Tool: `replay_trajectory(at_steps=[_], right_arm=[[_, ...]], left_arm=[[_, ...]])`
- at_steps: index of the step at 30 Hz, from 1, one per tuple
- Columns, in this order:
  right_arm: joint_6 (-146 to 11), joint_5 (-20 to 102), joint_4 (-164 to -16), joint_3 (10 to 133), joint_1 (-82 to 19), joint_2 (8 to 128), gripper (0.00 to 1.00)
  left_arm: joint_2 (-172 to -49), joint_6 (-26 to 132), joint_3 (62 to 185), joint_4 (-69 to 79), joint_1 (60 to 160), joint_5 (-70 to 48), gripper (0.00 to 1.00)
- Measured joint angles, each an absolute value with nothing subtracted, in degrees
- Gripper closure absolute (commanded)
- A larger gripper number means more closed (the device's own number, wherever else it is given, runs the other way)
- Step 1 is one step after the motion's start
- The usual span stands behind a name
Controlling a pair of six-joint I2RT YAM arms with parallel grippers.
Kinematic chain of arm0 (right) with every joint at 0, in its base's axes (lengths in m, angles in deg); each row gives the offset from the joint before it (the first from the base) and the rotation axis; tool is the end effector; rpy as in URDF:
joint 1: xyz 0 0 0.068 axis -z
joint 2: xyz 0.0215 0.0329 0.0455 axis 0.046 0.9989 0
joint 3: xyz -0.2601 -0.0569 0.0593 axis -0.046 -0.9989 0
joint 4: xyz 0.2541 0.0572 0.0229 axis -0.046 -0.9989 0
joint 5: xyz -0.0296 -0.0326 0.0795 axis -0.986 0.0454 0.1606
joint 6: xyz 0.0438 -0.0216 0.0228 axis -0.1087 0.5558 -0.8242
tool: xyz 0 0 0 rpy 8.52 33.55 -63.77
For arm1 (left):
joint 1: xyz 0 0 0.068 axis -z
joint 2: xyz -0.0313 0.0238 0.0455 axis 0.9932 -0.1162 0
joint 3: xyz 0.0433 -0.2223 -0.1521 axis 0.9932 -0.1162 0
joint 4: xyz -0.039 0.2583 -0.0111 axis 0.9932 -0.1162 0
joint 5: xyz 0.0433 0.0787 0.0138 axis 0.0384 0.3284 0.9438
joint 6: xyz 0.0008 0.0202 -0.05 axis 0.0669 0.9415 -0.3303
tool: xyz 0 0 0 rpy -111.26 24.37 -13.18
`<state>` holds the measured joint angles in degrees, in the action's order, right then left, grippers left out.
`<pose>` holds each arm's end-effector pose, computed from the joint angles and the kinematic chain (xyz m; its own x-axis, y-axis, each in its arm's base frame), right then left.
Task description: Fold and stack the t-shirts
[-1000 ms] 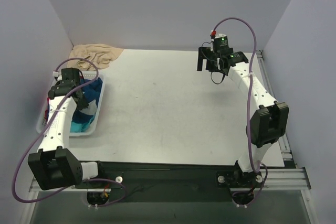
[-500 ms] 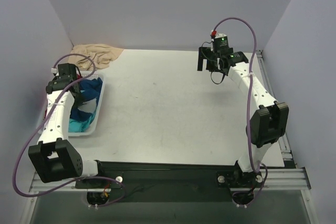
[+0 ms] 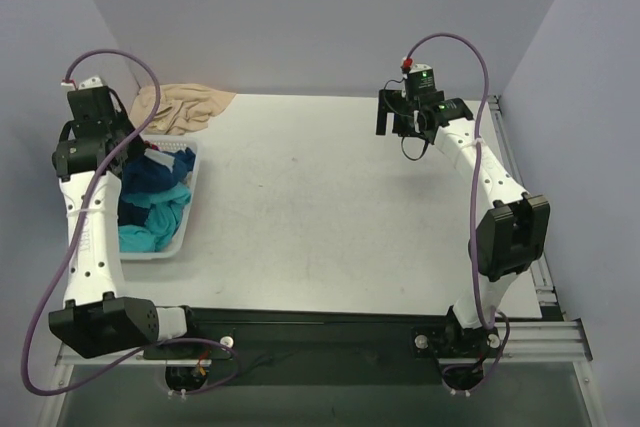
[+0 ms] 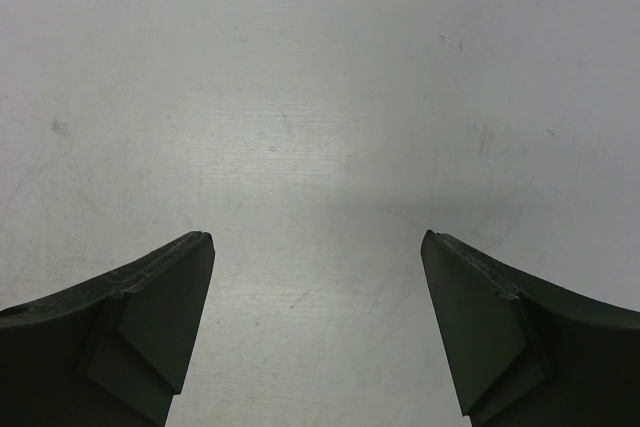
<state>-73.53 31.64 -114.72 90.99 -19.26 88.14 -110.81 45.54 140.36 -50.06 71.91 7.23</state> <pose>0.3974 0.1175 0.3513 -0.5401 0.0663 -0.8390 -0.1467 0.9742 0.1714 0.2566 0.0579 0.4140 -0.4850 -0.4320 -0.7604 -0.5121 0.8451 -0.1534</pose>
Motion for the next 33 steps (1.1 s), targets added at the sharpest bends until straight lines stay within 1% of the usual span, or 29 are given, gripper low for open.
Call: replay_trajectory(at_steps=[7, 12, 19, 26, 33], right_arm=[[-73.29, 31.14, -115.29, 94.1, -19.24, 88.49, 0.11], [-73.07, 30.77, -115.29, 99.43, -19.17, 89.43, 0.11], [-73.07, 30.66, -115.29, 101.33, -19.17, 89.71, 0.11], [-73.14, 30.61, -115.31, 101.33, -19.17, 90.02, 0.11], [-73.38, 30.61, -115.31, 101.33, -19.17, 90.06, 0.11]], left_arm=[[-109.8, 45.48, 145.49, -45.55, 71.86, -2.28, 1.0], [-110.3, 45.45, 152.92, -41.34, 71.88, -7.22, 1.0], [-110.52, 47.14, 160.29, -39.48, 71.88, -6.41, 1.0], [-113.78, 47.66, 165.45, -39.39, 71.86, -2.43, 1.0], [-120.82, 45.39, 174.02, -37.99, 73.76, -8.09, 1.0]])
